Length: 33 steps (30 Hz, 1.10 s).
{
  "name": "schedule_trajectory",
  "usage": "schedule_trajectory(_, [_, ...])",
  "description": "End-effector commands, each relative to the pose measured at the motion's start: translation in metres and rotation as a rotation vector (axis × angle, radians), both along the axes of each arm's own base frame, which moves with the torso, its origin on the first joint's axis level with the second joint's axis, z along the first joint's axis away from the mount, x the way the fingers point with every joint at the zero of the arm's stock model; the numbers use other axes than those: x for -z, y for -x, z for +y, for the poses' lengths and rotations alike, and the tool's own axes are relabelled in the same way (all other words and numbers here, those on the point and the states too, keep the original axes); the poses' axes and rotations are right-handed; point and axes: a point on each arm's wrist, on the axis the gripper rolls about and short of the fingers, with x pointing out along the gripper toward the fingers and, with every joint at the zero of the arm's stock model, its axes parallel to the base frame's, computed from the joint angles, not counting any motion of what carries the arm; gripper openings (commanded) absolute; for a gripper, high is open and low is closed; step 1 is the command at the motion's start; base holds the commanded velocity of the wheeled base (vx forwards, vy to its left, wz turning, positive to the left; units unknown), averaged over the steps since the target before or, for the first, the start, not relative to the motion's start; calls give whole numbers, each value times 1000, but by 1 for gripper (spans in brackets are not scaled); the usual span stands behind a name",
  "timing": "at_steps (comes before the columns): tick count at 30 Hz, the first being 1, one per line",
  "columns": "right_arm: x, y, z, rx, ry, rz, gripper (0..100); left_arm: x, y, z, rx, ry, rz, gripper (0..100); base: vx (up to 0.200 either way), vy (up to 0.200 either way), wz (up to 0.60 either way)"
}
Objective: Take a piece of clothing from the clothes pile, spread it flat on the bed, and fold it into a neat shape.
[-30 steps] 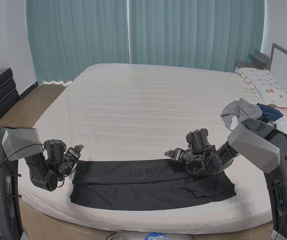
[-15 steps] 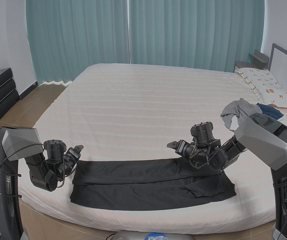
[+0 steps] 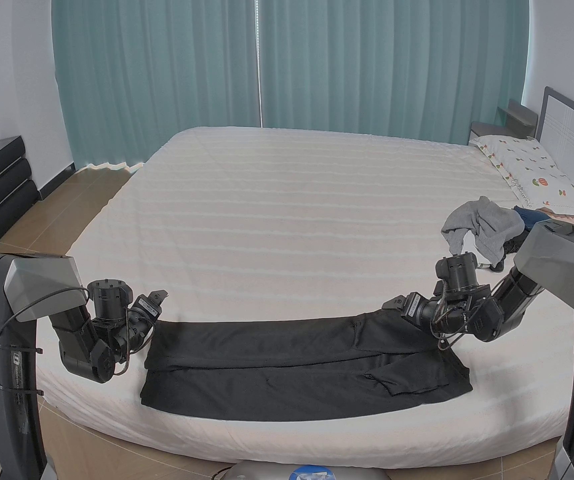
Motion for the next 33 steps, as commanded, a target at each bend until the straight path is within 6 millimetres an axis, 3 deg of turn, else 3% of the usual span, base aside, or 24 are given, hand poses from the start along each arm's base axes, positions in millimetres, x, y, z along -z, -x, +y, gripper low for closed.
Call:
schedule_trajectory(1, [7, 12, -22, -29, -3, -6, 100, 1, 0, 0, 0, 1, 2, 100, 0, 0, 0])
schedule_trajectory(7, [21, 12, -33, -56, -35, -97, 100, 1, 1, 0, 2, 1, 5, 100, 0, 0, 0])
schedule_trajectory(15, [38, 8, -40, -71, 3, -95, 100, 0, 1, -1, 3, 1, 3, 100, 0, 0, 0])
schedule_trajectory(30, [48, 9, -43, -90, 31, -82, 100, 1, 1, -1, 5, 1, 5, 100, 0, 0, 0])
schedule_trajectory(31, [47, 9, -44, -92, 36, -83, 0, 1, 1, -1, 6, 0, 5, 100, 0, 0, 0])
schedule_trajectory(33, [46, 10, -44, -92, 36, -83, 0, 1, 1, -1, 5, 1, 5, 100, 0, 0, 0])
